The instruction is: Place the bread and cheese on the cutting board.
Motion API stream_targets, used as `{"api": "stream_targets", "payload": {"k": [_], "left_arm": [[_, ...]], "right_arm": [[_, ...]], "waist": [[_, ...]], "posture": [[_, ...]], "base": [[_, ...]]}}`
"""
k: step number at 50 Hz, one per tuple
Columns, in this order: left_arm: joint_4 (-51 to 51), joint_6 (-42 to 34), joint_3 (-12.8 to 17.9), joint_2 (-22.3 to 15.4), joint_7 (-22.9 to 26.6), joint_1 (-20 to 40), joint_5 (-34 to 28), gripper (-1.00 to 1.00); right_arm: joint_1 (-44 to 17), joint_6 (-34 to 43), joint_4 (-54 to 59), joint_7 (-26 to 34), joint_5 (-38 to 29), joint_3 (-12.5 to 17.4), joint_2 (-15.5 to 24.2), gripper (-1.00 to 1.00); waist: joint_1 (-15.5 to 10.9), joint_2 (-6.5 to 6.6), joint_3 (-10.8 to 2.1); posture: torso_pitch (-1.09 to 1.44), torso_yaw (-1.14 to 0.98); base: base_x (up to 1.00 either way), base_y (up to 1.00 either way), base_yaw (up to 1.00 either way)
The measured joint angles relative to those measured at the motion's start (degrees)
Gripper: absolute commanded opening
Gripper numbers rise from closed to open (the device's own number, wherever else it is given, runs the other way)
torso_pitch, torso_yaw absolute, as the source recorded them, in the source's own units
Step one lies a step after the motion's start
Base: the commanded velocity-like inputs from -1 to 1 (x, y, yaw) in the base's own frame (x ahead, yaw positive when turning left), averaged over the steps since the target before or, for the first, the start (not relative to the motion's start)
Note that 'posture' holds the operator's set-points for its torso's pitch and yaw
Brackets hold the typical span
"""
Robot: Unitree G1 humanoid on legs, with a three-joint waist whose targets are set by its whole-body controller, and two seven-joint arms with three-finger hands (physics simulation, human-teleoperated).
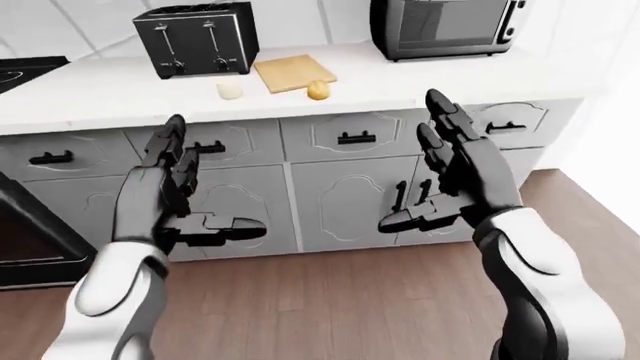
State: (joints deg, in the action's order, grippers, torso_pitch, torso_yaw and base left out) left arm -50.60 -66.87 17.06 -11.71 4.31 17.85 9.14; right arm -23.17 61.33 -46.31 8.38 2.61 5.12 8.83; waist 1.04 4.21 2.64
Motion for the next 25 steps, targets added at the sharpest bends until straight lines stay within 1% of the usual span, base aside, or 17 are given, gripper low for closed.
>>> {"api": "stream_targets", "payload": {"k": [1,4,5,6,7,9,10,12,16,21,23,24,25], "left_arm": [[0.3,-0.1,-0.2,0.1,-0.2,-0.2,0.0,1.0],[0.5,0.5,-1.1,0.3,-0.4,-0.5,0.2,1.0],[0.4,0.6,-1.3,0.4,-0.4,-0.6,0.3,1.0],[0.4,0.8,-1.4,0.4,-0.4,-0.6,0.4,1.0],[0.4,0.9,-1.4,0.4,-0.4,-0.7,0.5,1.0],[0.3,0.9,-1.4,0.5,-0.5,-0.7,0.6,1.0],[0.2,0.9,-1.4,0.5,-0.6,-0.7,0.6,1.0],[-0.2,1.3,-1.5,0.5,-0.7,-0.8,0.5,1.0],[-0.1,1.8,-1.9,0.8,-0.8,-1.5,0.3,1.0],[0.2,1.6,-2.3,0.9,-0.7,-1.6,0.1,1.0],[0.0,1.6,-2.5,0.9,-0.7,-1.5,0.1,1.0],[-0.2,1.7,-2.5,1.0,-0.7,-1.5,0.0,1.0],[-0.3,1.9,-2.6,0.9,-0.6,-1.4,0.0,1.0]], "right_arm": [[0.2,0.4,0.4,0.2,0.1,0.0,0.0,1.0],[0.2,0.3,0.7,0.2,-0.3,0.9,-0.2,1.0],[0.3,0.0,0.5,0.0,-0.4,1.0,-0.3,1.0],[0.5,-0.4,0.4,-0.1,-0.5,1.1,-0.5,1.0],[0.7,-0.7,0.2,-0.2,-0.5,1.1,-0.7,1.0],[0.8,-0.6,-0.1,-0.4,-0.5,0.8,-0.9,1.0],[0.8,-0.6,-0.2,-0.4,-0.4,0.7,-1.1,1.0],[0.7,-0.7,-0.5,-0.3,0.0,0.6,-1.2,1.0],[1.1,-1.0,-0.6,-0.3,0.3,0.2,-1.2,1.0],[1.2,-0.8,-0.4,-0.3,0.5,0.3,-1.3,1.0],[1.2,-0.8,-0.5,-0.4,0.5,0.5,-1.3,1.0],[1.1,-0.9,-0.5,-0.5,0.5,0.6,-1.2,1.0],[1.0,-1.0,-0.6,-0.5,0.5,0.7,-1.2,1.0]], "waist": [[-0.1,-0.45,0.13],[-0.2,-2.69,0.4],[-0.2,-3.26,0.36],[-0.2,-3.49,0.22],[-0.1,-3.21,-0.03],[-0.3,-2.09,-0.53],[-0.5,-1.79,-0.73],[-0.9,-1.81,-0.87],[-1.5,-2.61,-0.69],[-1.9,-3.86,-0.96],[-2.0,-4.66,-1.06],[-2.1,-5.24,-1.12],[-2.1,-6.09,-1.2]], "posture": [[0.0,0.0],[0.0,0.0],[0.0,0.0],[0.0,0.0],[0.0,0.0],[0.0,0.0],[0.0,0.0],[0.0,0.0],[0.0,0.0],[0.0,0.0],[0.0,0.0],[0.0,0.0],[0.0,0.0]], "base": [[0.17,0.48,0.0],[0.16,0.44,0.0],[0.16,0.23,0.0],[0.15,0.05,0.0],[0.16,0.0,0.0],[0.16,0.0,0.0],[0.15,0.0,0.0],[0.16,0.0,0.0],[0.16,0.0,0.0],[0.15,0.0,0.0],[0.15,0.0,0.0],[0.16,0.04,0.0],[0.15,0.18,0.0]]}}
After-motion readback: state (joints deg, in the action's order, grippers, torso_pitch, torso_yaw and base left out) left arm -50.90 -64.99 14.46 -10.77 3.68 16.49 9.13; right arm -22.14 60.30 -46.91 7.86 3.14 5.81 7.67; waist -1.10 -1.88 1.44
